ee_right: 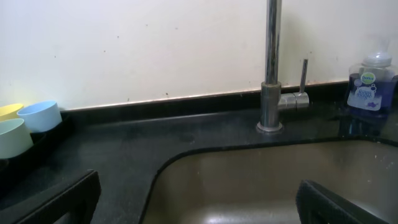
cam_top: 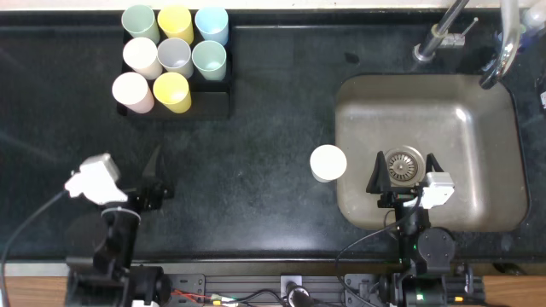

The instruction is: Store Cups

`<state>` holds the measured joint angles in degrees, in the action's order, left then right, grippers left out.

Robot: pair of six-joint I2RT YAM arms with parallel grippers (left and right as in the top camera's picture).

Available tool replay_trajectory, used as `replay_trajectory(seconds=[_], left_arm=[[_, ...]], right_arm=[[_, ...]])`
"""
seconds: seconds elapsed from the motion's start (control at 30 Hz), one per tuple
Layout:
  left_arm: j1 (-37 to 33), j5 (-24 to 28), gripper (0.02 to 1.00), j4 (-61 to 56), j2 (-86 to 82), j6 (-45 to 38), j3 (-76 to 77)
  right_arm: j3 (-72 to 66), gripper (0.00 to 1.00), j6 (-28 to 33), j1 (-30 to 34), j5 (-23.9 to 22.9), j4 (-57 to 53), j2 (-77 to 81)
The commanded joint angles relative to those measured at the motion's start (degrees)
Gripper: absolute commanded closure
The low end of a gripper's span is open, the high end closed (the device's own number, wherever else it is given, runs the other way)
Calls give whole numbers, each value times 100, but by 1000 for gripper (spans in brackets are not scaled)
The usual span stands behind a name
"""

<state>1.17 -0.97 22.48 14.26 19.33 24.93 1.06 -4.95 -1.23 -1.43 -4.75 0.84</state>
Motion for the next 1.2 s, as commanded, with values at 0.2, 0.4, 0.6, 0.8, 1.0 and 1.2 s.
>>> replay_trajectory(seconds=[0.2,0.4,0.6,0.8,1.0,1.2], left_arm=[[-267,741,18,-2240,-885,-632,-885],[-267,741,18,-3840,-925,-629,-1659],[-269,713,18,-4238,-1307,-909,-2310],[-267,647,20,-3637,-1414,-905,-2446],[-278,603,20,-2656,-1414,-903,-2446],[-278,603,18,-2041,-1414,-903,-2446]], right_arm=[[-81,3,-39,-13,33,28,-63],[-81,3,-42,-13,33,28,-63],[-81,3,-42,-13,35,28,-63],[-81,5,-42,-13,33,28,-63],[-81,5,-42,-13,33,31,-63],[-81,3,-39,-13,35,28,-63]])
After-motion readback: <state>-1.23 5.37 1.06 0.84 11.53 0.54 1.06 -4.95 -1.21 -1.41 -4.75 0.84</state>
